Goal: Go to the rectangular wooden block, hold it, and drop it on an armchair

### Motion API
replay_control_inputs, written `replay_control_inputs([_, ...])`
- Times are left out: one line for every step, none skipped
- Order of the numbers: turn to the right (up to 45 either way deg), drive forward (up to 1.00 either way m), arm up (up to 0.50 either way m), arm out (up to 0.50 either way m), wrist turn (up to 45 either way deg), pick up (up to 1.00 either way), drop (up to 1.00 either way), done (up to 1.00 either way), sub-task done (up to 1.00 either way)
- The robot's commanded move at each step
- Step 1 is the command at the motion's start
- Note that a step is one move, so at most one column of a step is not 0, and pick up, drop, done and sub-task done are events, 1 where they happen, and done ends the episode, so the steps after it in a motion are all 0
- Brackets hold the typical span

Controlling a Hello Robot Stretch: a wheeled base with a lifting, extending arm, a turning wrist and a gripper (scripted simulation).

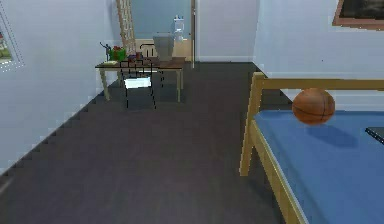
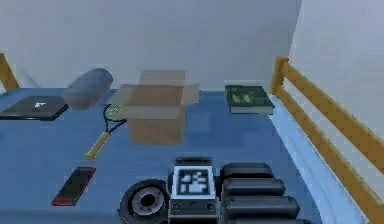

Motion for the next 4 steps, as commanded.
replay_control_inputs([0.0,1.00,0.00,0.00,0.0,0.00,0.00,0.00,0.00])
replay_control_inputs([0.0,0.75,0.00,0.00,0.0,0.00,0.00,0.00,0.00])
replay_control_inputs([15.0,0.00,0.00,0.00,0.0,0.00,0.00,0.00,0.00])
replay_control_inputs([0.0,1.00,0.00,0.00,0.0,0.00,0.00,0.00,0.00])
